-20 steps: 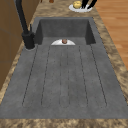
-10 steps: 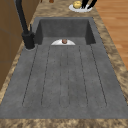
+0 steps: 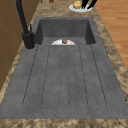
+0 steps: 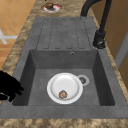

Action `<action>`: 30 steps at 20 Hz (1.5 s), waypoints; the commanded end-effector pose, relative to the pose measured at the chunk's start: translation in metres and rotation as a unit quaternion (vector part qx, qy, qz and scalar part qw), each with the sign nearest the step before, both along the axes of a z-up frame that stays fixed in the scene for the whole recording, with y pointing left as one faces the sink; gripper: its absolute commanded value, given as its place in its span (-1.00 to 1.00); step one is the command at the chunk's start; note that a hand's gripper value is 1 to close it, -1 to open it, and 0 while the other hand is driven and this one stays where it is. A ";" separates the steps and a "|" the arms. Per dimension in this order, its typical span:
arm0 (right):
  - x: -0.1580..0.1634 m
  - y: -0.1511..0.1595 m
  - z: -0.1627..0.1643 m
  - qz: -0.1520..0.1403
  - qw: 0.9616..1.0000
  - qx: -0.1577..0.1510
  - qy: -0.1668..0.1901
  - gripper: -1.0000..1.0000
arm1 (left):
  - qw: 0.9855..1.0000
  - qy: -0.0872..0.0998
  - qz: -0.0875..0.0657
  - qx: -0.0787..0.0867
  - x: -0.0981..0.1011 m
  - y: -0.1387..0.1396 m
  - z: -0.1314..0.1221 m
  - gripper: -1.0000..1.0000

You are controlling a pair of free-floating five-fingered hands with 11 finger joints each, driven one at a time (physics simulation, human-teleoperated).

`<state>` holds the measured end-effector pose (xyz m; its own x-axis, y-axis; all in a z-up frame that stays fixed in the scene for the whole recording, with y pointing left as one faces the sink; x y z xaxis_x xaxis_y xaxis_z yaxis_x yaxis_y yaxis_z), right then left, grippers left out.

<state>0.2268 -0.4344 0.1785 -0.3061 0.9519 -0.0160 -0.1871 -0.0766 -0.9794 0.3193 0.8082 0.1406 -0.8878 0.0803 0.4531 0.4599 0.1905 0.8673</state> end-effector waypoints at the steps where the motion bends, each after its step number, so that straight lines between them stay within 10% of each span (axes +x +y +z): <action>1: 0.000 0.000 0.000 0.000 1.000 0.000 0.000 0.00 | 0.998 -0.042 0.000 -0.046 -0.005 0.016 0.007 -1.00; 23: 0.000 0.000 0.000 0.000 1.000 0.000 0.000 0.00 | 1.000 -0.020 0.003 -0.016 -0.073 0.027 0.132 -1.00; 30: 0.000 0.000 0.000 0.000 1.000 0.000 0.000 0.00 | 0.999 -0.016 0.033 -0.005 -0.104 0.026 0.171 -1.00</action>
